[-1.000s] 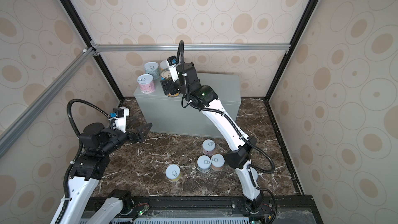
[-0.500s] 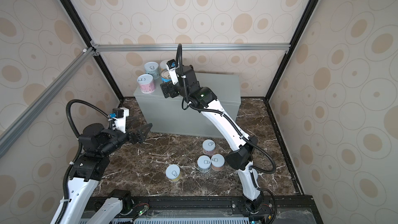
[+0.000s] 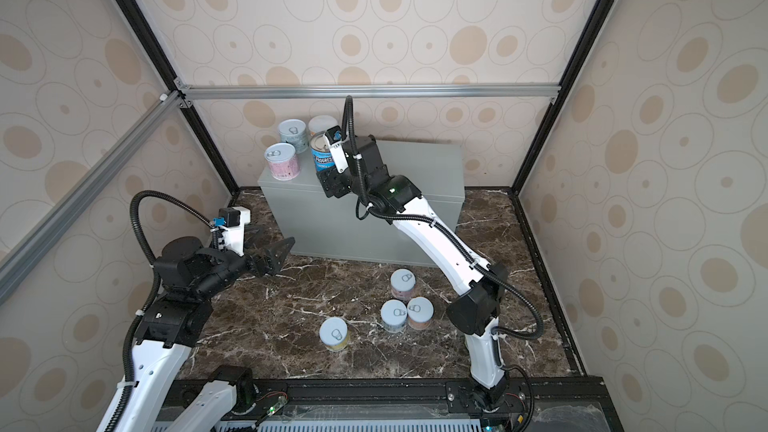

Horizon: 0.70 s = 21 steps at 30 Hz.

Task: Place and organize the canned foods onto the counter
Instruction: 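Lower the blue can beside the pink can with the right gripper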

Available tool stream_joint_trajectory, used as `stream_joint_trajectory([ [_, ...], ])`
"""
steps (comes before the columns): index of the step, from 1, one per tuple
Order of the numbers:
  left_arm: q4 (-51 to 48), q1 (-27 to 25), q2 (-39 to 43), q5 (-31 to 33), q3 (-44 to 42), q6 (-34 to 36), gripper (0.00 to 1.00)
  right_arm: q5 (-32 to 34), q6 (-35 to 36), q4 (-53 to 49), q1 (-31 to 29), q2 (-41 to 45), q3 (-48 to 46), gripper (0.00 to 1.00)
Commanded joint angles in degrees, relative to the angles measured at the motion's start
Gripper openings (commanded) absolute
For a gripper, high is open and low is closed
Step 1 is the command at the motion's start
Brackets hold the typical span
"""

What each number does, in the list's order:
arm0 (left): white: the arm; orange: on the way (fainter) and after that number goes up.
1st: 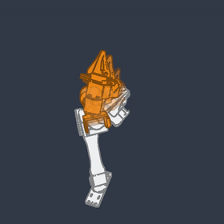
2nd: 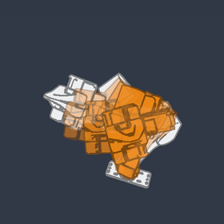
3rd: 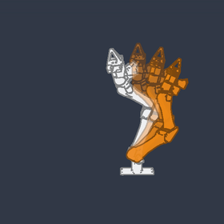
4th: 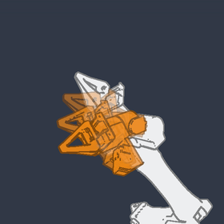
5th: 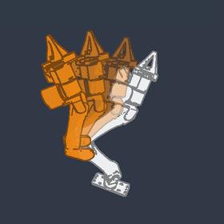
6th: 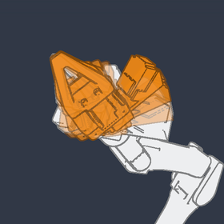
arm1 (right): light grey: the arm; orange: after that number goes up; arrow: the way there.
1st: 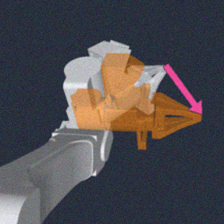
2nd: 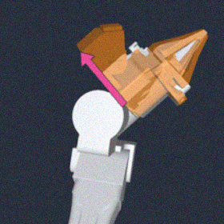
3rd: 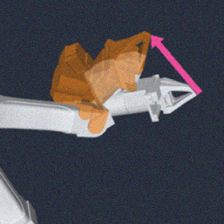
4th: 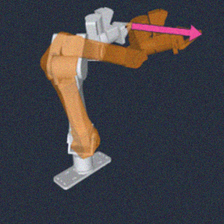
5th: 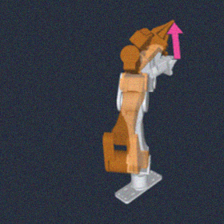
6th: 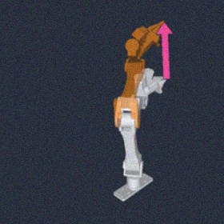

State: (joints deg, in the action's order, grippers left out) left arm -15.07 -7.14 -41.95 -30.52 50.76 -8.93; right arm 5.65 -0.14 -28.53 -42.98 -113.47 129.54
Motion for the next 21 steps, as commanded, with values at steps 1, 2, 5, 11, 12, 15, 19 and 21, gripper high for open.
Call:
stream_joint_trajectory([
  [1,1.01,-0.42,0.2,-0.33,0.65,1.63,0.98,-0.69,0.41,2.77,0.44,-0.97,1.77,0.77],
  [2,0.99,-0.42,0.2,-0.33,0.65,1.63,0.98,-0.57,0.2,2.91,0.4,-1.58,1.72,0.75],
  [5,1.01,-0.5,0.12,-0.28,0.7,1.72,0.98,0.03,-0.18,3.45,0.44,-3.05,4.38,0.73],
  [11,0.9,-0.95,0.03,0.44,0.65,2.07,0.98,0.32,-0.85,3.62,0.52,-5.76,6.93,0.72],
  [12,0.86,-0.95,0.03,0.55,0.65,2.14,0.98,0.22,-0.89,3.44,0.49,-6.24,7.39,0.72],
  [15,0.75,-1.12,0.07,0.73,0.62,2.25,0.98,0.17,-0.91,3.33,0.53,-7.0,8.1,0.72],
  [19,0.66,-1.17,0.27,0.9,0.59,2.34,0.98,0.41,-0.78,3.38,0.71,-7.76,8.9,0.72],
  [21,0.51,-1.21,0.29,0.98,0.68,2.42,0.98,0.41,-0.82,3.04,0.78,-8.36,9.74,0.72],
])
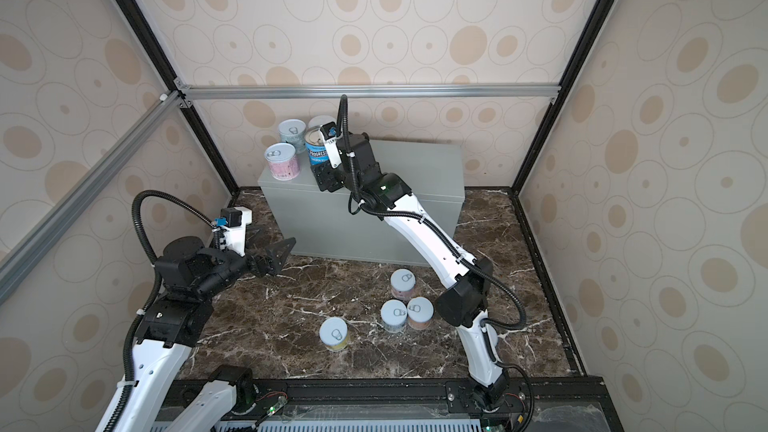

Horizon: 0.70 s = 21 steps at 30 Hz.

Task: Place and organize the canned foods onto the counter
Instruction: 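Lower the blue can beside the pink can with the right gripper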

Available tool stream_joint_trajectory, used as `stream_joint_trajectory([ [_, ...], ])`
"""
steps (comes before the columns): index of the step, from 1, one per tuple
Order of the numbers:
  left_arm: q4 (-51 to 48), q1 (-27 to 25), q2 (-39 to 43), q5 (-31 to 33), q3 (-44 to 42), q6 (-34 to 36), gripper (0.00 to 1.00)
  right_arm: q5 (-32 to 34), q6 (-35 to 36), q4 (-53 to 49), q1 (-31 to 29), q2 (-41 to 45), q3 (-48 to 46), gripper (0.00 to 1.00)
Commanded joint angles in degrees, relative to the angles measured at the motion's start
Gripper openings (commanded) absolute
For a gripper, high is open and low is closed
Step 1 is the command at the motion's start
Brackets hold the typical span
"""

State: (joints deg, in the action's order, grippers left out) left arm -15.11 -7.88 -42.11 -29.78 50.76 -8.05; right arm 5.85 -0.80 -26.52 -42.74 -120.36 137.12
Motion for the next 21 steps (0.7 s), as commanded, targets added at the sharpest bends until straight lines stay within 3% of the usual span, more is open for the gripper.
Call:
stream_joint_trajectory([
  [1,0.44,-0.47,0.53,0.33,0.68,1.58,0.98,0.08,-0.17,0.88,0.57,-1.79,2.63,0.72],
  [21,0.08,-0.56,0.98,0.78,0.77,1.78,0.98,-4.29,0.27,-1.32,1.1,-2.69,5.23,0.7],
])
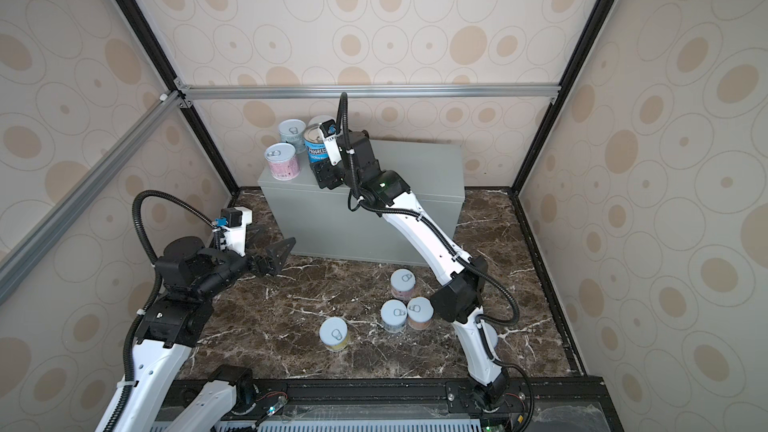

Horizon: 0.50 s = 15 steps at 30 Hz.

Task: Place and organize the canned foods onto the counter
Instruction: 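Lower the blue can beside the pink can with the right gripper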

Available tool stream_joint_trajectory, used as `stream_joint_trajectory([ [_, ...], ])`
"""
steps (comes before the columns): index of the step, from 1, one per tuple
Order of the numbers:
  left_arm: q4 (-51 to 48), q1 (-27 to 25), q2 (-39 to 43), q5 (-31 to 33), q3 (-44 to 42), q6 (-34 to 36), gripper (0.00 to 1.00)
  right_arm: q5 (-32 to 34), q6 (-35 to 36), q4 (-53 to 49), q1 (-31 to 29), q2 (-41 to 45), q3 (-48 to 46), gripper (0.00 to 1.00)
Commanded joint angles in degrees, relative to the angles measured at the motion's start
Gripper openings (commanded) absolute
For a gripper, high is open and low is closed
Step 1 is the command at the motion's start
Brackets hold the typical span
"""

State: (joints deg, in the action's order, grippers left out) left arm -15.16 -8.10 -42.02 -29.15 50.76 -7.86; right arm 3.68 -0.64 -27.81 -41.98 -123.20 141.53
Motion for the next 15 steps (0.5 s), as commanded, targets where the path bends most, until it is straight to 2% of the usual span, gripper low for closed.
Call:
stream_joint_trajectory([
  [1,0.13,-0.34,0.89,0.14,0.76,1.56,0.98,-3.02,0.27,0.62,0.31,0.98,-0.67,0.7],
  [6,0.28,-0.34,0.99,-0.12,0.65,1.46,0.98,-5.17,1.15,5.53,-0.46,5.44,-8.72,0.7],
  [15,0.13,-0.35,1.41,-0.12,0.63,1.45,0.98,-6.2,1.65,5.3,-1.07,5.38,-9.03,0.69],
])
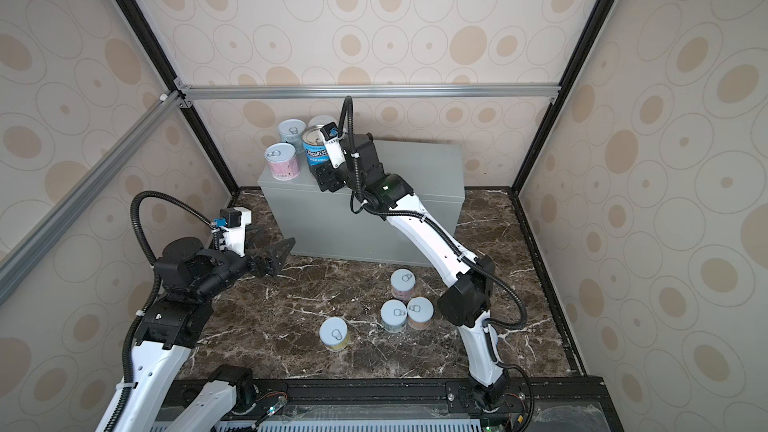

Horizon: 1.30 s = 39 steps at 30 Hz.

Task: Place and organize the canned foods onto the counter
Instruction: 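Lower the blue can beside the pink can with the right gripper, then open the right gripper and draw it back from the blue can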

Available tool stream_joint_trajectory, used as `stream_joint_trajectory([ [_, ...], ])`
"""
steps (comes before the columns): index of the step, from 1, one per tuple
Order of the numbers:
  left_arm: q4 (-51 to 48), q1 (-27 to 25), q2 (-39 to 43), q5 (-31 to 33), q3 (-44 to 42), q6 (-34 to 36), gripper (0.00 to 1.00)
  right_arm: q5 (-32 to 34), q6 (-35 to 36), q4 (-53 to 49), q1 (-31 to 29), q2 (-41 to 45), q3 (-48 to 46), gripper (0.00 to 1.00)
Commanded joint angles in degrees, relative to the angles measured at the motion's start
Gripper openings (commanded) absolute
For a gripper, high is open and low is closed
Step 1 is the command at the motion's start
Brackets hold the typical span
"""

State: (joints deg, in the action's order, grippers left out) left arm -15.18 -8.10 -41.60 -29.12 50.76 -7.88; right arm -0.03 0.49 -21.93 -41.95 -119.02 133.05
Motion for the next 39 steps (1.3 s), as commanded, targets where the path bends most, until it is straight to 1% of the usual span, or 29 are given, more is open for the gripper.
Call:
stream_joint_trajectory([
  [1,0.11,-0.35,1.05,-0.12,0.58,1.42,0.98,-2.65,0.64,-0.66,-1.1,1.02,-0.28,0.7],
  [18,0.21,-0.43,1.35,0.12,0.26,1.55,0.98,-2.43,0.96,-1.77,-1.48,-0.43,1.88,0.72],
  [26,0.32,-0.49,1.01,0.08,0.57,1.59,0.98,-2.18,1.21,-1.44,-1.55,-0.3,2.5,0.78],
  [30,0.37,-0.38,0.78,0.03,0.79,1.62,0.98,-2.34,1.18,-1.65,-1.49,-0.05,3.2,0.89],
  [35,0.79,-0.51,-0.09,-0.49,1.13,1.38,0.98,-2.0,1.61,-1.17,-1.42,2.67,1.26,0.97],
  [37,0.83,-0.52,-0.39,-0.58,1.42,1.29,0.98,-1.5,1.6,-0.97,-1.46,5.2,-0.82,1.0],
  [39,0.85,-0.49,-0.65,-0.63,1.69,1.29,0.98,-1.15,1.42,0.69,-1.45,8.99,-6.38,1.0],
])
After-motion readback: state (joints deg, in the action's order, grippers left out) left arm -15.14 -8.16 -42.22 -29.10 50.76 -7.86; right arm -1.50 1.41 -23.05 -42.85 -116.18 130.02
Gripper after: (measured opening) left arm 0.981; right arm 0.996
